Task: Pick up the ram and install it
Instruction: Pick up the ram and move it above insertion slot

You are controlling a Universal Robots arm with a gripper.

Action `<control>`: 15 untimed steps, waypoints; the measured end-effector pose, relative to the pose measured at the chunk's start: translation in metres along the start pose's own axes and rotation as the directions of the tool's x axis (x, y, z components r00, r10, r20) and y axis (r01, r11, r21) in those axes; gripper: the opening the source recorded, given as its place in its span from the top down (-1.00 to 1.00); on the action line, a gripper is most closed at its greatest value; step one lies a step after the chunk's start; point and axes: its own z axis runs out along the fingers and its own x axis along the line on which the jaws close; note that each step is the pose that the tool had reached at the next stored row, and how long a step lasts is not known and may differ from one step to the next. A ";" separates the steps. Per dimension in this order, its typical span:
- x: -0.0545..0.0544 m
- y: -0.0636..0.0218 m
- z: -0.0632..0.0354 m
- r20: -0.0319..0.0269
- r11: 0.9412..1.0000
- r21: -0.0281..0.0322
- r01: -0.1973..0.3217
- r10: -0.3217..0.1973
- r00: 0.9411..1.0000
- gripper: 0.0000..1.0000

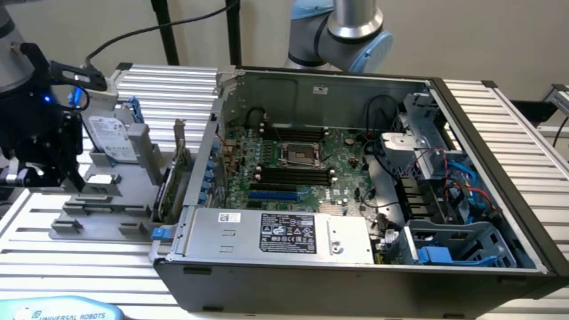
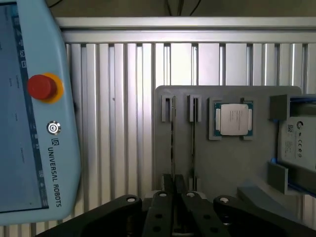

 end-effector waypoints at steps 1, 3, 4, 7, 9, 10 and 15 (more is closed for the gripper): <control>0.000 -0.0006 -0.0049 0.000 1.000 0.000 0.001 -0.001 1.000 0.73; 0.000 -0.0022 -0.0141 0.001 1.000 0.000 0.004 -0.004 1.000 0.73; 0.000 -0.0031 -0.0186 0.002 1.000 0.000 0.005 -0.005 1.000 0.73; 0.000 -0.0073 -0.0317 0.005 1.000 0.000 0.010 -0.010 1.000 0.73; 0.000 -0.0108 -0.0398 0.007 1.000 0.000 0.014 -0.014 1.000 0.73; 0.000 -0.0126 -0.0437 0.009 1.000 0.000 0.016 -0.016 1.000 0.73; -0.001 -0.0232 -0.0636 0.016 1.000 0.000 0.024 -0.024 1.000 0.73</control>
